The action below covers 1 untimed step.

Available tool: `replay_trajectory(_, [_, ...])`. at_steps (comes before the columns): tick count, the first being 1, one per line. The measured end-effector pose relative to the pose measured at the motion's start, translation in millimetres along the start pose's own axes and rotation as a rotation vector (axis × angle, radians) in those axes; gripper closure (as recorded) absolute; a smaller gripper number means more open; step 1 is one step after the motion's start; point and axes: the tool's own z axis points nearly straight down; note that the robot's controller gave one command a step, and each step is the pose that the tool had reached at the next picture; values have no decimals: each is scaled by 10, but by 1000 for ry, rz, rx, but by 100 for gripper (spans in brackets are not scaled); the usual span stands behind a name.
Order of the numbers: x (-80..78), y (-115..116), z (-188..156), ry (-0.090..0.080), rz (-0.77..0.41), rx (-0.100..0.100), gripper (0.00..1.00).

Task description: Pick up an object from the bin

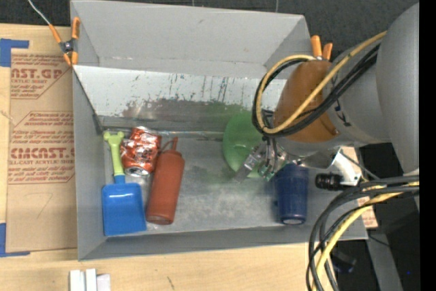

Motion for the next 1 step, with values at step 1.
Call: replay_trajectory(1, [1,-1,-96,2,0,1,100])
